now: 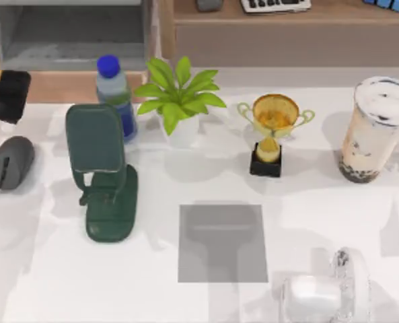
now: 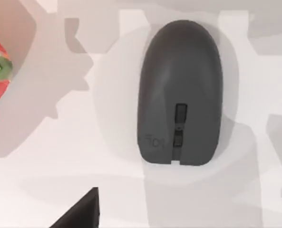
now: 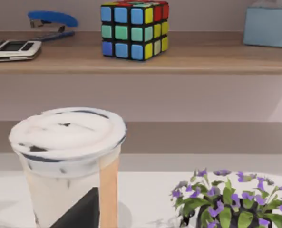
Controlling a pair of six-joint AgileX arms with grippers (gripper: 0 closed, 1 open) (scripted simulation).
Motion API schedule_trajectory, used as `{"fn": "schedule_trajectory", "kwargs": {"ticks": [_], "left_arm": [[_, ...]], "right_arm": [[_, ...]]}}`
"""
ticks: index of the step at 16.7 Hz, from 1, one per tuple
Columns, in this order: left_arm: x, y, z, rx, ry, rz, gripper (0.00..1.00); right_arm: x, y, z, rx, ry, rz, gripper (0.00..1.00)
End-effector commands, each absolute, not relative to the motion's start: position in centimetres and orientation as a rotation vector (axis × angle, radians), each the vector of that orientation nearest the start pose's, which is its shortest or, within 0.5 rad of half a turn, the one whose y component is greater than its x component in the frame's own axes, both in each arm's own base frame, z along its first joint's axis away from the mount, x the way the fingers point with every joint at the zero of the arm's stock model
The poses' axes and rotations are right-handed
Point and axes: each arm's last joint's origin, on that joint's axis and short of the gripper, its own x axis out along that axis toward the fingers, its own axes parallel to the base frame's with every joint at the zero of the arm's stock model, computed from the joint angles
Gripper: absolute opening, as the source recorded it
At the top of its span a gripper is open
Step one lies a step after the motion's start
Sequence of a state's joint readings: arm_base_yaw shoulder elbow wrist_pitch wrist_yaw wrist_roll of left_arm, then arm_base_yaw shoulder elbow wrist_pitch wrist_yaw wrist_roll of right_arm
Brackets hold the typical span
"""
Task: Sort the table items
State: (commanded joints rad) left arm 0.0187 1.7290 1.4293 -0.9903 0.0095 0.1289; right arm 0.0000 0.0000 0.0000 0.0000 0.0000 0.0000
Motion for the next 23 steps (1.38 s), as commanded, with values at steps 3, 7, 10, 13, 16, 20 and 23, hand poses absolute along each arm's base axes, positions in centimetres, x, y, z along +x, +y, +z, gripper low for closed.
{"fn": "schedule_trajectory", "kwargs": {"ticks": [3, 7, 10, 13, 16, 20, 23], "left_arm": [[38.7, 1.2, 22.1, 0.092, 1.449, -0.088, 1.00], [41.4, 1.5, 19.6, 0.096, 1.561, -0.101, 1.00], [41.7, 1.5, 19.2, 0.097, 1.573, -0.102, 1.00], [41.6, 1.3, 19.2, 0.100, 1.572, -0.106, 1.00], [41.7, 1.4, 17.9, 0.096, 1.578, -0.102, 1.00], [42.0, 1.4, 13.2, 0.097, 1.562, -0.101, 1.00], [41.7, 1.4, 10.5, 0.097, 1.571, -0.102, 1.00]], "right_arm": [[10.6, -0.1, 16.0, 0.000, 0.000, 0.000, 1.00], [10.6, -0.1, 16.0, 0.000, 0.000, 0.000, 1.00], [10.6, -0.1, 16.0, 0.000, 0.000, 0.000, 1.00], [10.6, -0.1, 16.0, 0.000, 0.000, 0.000, 1.00], [10.6, -0.1, 16.0, 0.000, 0.000, 0.000, 1.00], [10.6, -0.1, 16.0, 0.000, 0.000, 0.000, 1.00], [10.6, -0.1, 16.0, 0.000, 0.000, 0.000, 1.00]]}}
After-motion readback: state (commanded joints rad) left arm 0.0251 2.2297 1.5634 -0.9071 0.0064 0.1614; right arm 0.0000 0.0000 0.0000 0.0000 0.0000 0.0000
